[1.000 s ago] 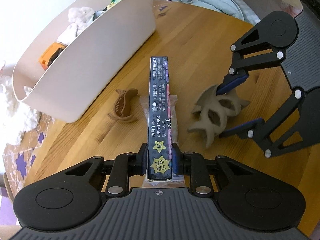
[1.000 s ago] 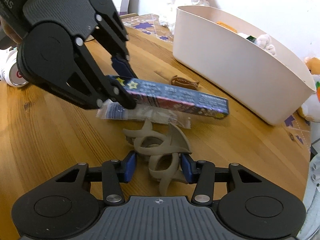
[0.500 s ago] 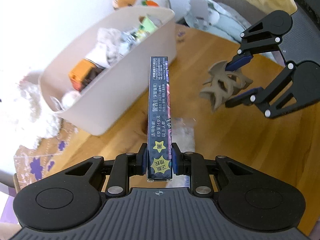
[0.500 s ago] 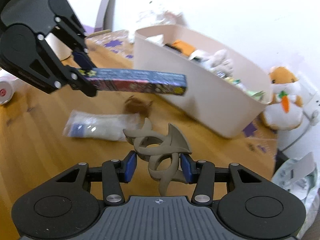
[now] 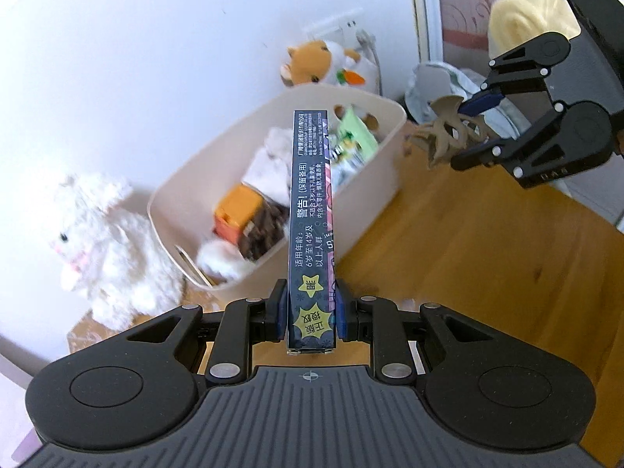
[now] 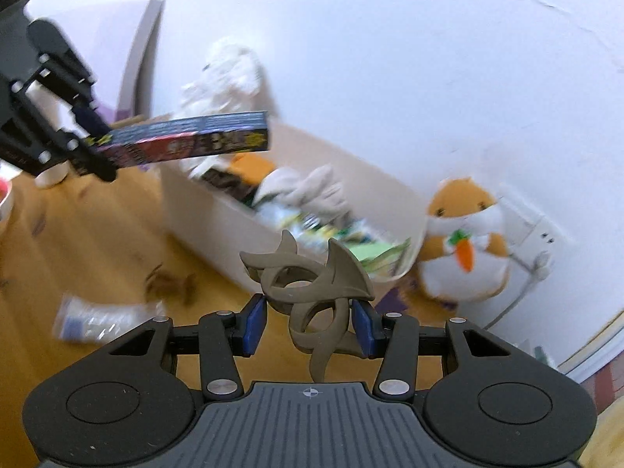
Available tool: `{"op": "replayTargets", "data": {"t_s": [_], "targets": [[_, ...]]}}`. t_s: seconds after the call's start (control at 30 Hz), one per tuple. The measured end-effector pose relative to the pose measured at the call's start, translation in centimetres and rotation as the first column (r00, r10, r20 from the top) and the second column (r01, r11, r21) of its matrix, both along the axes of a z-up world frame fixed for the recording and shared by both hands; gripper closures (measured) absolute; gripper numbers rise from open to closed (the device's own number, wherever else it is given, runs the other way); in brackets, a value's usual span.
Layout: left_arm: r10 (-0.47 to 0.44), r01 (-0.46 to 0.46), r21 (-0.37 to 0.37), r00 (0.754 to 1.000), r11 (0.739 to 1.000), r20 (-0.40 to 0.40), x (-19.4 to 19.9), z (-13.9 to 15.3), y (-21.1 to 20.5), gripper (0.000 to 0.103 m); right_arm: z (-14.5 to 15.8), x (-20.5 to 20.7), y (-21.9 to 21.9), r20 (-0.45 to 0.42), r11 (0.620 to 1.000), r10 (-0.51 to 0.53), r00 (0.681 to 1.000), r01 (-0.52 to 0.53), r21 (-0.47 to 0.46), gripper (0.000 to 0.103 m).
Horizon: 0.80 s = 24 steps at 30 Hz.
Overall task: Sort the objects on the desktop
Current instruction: 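Lift the dark package and beige claw clip over the basket and open both tools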
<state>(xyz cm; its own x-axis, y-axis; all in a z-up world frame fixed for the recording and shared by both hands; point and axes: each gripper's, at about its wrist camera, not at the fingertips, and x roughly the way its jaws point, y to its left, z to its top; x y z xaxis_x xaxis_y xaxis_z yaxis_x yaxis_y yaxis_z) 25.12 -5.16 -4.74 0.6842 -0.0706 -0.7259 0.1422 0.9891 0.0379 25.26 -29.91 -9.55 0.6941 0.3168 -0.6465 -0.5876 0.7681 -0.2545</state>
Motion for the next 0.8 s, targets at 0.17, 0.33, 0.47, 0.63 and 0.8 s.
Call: {"op": "replayTargets", "data": {"t_s": [0.17, 0.33, 0.47, 0.63, 0.8], "targets": [[0.039, -0.039, 0.001, 0.999, 0.999, 0.029, 1.1, 0.9, 1.3, 0.079, 1.5, 2.4, -0.1, 0.042, 0.998, -0.050, 0.998, 0.049, 0.028, 0.058], [0.090, -0.090, 0.011, 0.995, 0.996, 0.033, 3.2, 0.4, 3.1, 0.079, 2.5, 4.9, 0.5, 0.067, 0.996, -0.077, 0.995, 0.074, 0.044, 0.058], [0.155, -0.155, -0.023, 0.988, 0.988, 0.012, 5.7, -0.4, 4.7, 0.079, 2.6, 7.3, 1.2, 0.065, 0.993, -0.109, 0.992, 0.105, 0.060, 0.058], [0.202, -0.203, -0.052, 0.979, 0.978, -0.028, 8.7, -1.9, 5.6, 0.079, 1.5, 10.3, 2.0, 0.010, 0.983, -0.166, 0.986, 0.165, 0.087, 0.058], [0.269, -0.277, -0.130, 0.960, 0.952, -0.074, 11.3, -3.0, 6.6, 0.079, -0.2, 12.4, 3.0, -0.055, 0.973, -0.206, 0.977, 0.211, 0.098, 0.058]]}}
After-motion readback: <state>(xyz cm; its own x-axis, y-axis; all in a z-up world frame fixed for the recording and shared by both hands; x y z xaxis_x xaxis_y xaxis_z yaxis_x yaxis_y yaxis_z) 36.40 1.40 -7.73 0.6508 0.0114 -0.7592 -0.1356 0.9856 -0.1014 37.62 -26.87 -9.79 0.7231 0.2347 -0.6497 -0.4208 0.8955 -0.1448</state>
